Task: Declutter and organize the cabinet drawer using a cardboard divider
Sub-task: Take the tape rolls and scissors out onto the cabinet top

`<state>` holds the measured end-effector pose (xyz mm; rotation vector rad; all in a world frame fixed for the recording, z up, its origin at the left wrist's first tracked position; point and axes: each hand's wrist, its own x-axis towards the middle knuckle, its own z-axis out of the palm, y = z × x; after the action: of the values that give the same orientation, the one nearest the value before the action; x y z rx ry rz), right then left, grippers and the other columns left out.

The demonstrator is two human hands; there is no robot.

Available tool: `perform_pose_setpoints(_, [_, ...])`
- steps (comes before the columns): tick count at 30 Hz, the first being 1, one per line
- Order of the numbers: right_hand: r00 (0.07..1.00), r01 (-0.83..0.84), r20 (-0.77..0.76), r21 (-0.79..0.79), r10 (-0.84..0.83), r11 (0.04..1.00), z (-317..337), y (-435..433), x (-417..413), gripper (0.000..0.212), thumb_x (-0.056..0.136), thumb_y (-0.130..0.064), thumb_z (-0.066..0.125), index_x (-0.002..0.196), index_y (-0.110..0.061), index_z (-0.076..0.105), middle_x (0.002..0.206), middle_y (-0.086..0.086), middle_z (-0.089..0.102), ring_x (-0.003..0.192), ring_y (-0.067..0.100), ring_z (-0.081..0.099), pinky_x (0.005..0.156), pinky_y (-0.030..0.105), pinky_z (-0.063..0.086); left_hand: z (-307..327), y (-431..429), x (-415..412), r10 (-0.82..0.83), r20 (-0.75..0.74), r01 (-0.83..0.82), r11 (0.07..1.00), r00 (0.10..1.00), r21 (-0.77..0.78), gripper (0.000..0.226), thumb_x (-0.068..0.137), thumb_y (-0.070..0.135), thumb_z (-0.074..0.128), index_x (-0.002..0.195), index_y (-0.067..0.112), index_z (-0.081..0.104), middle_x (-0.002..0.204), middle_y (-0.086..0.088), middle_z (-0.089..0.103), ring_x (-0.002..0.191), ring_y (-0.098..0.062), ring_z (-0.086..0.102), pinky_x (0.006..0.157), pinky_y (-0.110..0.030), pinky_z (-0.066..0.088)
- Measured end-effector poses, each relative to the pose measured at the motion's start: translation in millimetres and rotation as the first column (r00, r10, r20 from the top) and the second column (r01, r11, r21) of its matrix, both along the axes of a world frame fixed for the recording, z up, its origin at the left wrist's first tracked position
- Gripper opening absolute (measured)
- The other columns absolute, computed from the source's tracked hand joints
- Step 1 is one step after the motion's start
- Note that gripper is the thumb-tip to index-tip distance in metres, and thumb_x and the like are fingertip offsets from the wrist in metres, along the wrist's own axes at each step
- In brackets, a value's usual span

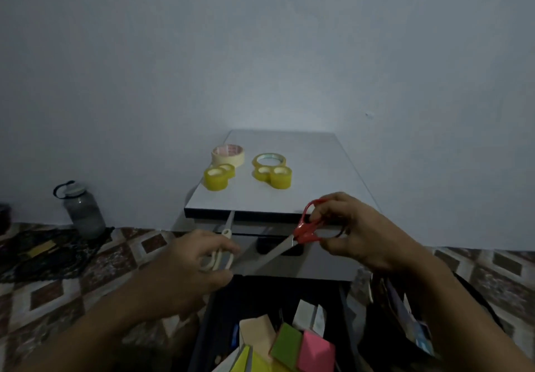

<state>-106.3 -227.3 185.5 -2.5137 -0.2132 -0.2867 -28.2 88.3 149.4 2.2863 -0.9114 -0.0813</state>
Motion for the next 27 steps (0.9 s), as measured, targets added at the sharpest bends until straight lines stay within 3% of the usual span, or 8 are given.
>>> perform_pose_setpoints(5, [0.991,0.080,0.108,-0.057,-0.074,0.995,40.2,-22.5,16.3,0.032,0.078,-0.025,0.078,0.107,-0.030,0.067,0.140,-0.016,0.044,0.121,0.005,0.047,0.090,0.028,0.052,47.4,-27.9,27.7,0.012,0.087,-0.011,1.000,0.996,-0.010,0.031,0.082,0.034,0.078,0.107,0.048,0.066,0.112,0.026,0.055,0.101,0.011,0.053,0.078,-0.004,0.040])
perform_pose_setpoints(8, [0.978,0.167,0.135,-0.047,-0.160,0.985,52.8,-41.2,37.1,0.034,0.079,-0.022,0.079,0.111,-0.023,0.067,0.137,-0.013,0.048,0.116,0.007,0.053,0.089,0.022,0.047,71.3,-53.2,53.3,0.019,0.116,-0.020,1.000,0.993,0.010,0.031,0.082,0.036,0.076,0.111,0.044,0.067,0.108,0.017,0.061,0.094,0.002,0.058,0.077,-0.013,0.046])
perform_pose_setpoints(11, [0.951,0.262,0.151,0.075,-0.271,0.962,53.7,-59.3,59.6,0.027,0.080,-0.022,0.078,0.104,-0.021,0.067,0.124,-0.009,0.053,0.107,0.007,0.057,0.082,0.018,0.045,85.4,-87.6,86.7,0.025,0.140,-0.026,1.000,0.990,0.003,0.031,0.080,0.036,0.077,0.110,0.042,0.068,0.106,0.008,0.064,0.087,-0.005,0.061,0.071,-0.015,0.045])
perform_pose_setpoints(14, [0.904,0.365,0.129,0.264,-0.407,0.893,43.2,-73.3,82.7,0.021,0.082,-0.019,0.075,0.100,-0.015,0.066,0.110,-0.002,0.059,0.090,0.010,0.060,0.063,0.016,0.046,90.4,-127.4,117.9,0.037,0.113,-0.034,0.999,0.993,-0.027,0.029,0.079,0.032,0.078,0.106,0.040,0.069,0.103,0.013,0.065,0.087,-0.006,0.060,0.068,-0.014,0.041])
perform_pose_setpoints(18, [0.851,0.450,0.085,0.388,-0.518,0.804,18.5,-89.6,117.0,0.022,0.080,-0.018,0.076,0.099,-0.010,0.068,0.094,0.008,0.068,0.067,0.015,0.060,0.049,0.018,0.043,83.3,-180.7,153.8,0.040,0.065,-0.039,0.999,0.997,-0.015,0.034,0.081,0.026,0.075,0.114,0.033,0.069,0.112,0.012,0.063,0.097,-0.007,0.058,0.079,-0.019,0.041])
perform_pose_setpoints(21, [0.804,0.535,0.044,0.381,-0.593,0.754,0.5,-103.9,140.9,0.024,0.076,-0.024,0.078,0.097,-0.014,0.071,0.090,0.005,0.069,0.071,0.016,0.062,0.053,0.023,0.048,71.8,-214.2,175.7,0.028,0.056,-0.031,0.998,0.998,0.045,0.037,0.083,0.025,0.073,0.119,0.029,0.068,0.122,0.007,0.061,0.100,-0.008,0.054,0.082,-0.020,0.040])
perform_pose_setpoints(24, [0.765,0.615,-0.027,0.326,-0.643,0.718,-13.7,-121.7,162.7,0.017,0.070,-0.036,0.078,0.081,-0.028,0.068,0.085,-0.004,0.069,0.084,0.018,0.064,0.075,0.042,0.059,60.0,-241.4,192.0,0.004,0.089,-0.017,0.988,0.996,0.153,0.040,0.084,0.028,0.069,0.123,0.028,0.066,0.131,0.001,0.060,0.108,-0.015,0.057,0.086,-0.024,0.044])
perform_pose_setpoints(27, [0.740,0.665,-0.083,0.230,-0.667,0.710,-18.9,-132.8,175.1,0.023,0.071,-0.045,0.078,0.068,-0.033,0.059,0.083,-0.008,0.066,0.092,0.020,0.062,0.084,0.046,0.057,50.0,-259.7,202.7,0.001,0.113,-0.032,0.961,0.994,0.274,0.041,0.084,0.033,0.064,0.125,0.033,0.064,0.132,0.002,0.059,0.115,-0.021,0.056,0.099,-0.035,0.048])
